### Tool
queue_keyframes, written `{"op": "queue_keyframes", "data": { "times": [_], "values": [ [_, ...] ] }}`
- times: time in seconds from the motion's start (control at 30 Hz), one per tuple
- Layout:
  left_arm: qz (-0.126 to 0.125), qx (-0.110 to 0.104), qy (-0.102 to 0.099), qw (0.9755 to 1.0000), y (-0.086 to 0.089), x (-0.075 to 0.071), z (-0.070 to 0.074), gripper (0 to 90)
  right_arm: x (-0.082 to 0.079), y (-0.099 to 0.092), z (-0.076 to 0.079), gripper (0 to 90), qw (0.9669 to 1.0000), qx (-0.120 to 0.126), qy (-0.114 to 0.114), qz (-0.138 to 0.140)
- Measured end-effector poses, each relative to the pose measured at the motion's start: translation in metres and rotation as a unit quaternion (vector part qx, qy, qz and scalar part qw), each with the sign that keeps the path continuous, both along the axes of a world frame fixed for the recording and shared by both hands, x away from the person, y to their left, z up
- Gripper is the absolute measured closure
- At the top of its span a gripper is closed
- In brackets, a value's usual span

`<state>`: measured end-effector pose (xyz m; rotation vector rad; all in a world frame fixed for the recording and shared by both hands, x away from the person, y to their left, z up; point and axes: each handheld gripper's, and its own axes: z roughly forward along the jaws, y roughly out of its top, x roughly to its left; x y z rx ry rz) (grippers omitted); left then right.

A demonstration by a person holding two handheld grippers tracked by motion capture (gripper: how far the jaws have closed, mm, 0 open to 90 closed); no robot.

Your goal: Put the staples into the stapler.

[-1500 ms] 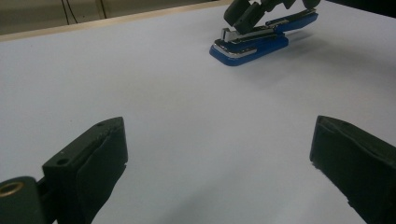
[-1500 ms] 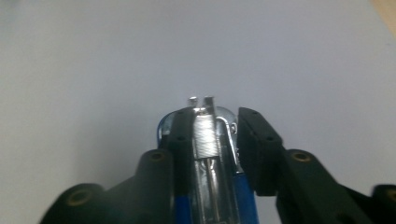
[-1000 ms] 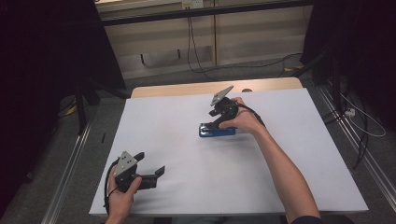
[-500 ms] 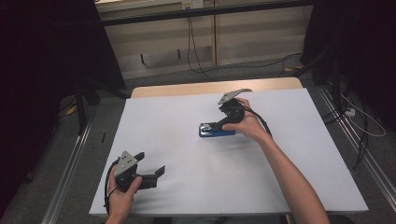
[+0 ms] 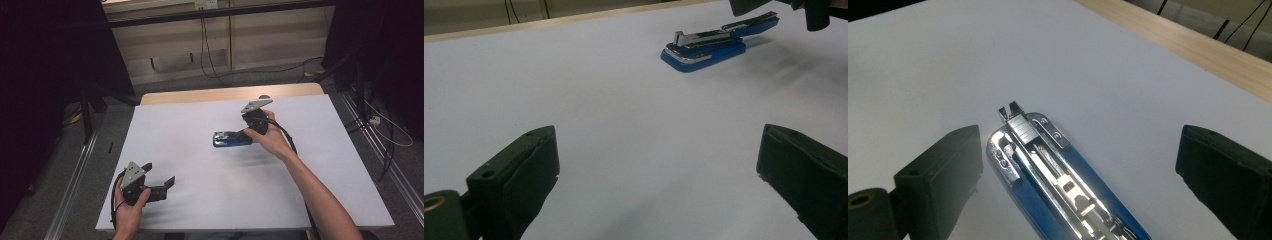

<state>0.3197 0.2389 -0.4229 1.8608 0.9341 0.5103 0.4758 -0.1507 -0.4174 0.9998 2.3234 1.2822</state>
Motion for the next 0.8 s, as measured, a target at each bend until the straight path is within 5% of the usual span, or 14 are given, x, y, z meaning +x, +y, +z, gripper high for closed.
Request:
{"op": "queue_keyframes", "data": {
  "times": [0.3, 0.8],
  "values": [
    [-0.002, -0.005, 0.006, 1.0, 0.0, 0.002, -0.003, 3.8, -0.014, -0.017, 0.003, 6.0, 0.9983, 0.025, -0.016, -0.051],
    [-0.008, -0.001, 0.006, 0.9999, -0.003, 0.002, -0.002, 4.1, -0.041, -0.038, 0.003, 3.6, 0.9947, 0.022, -0.045, -0.09]
  ]
}}
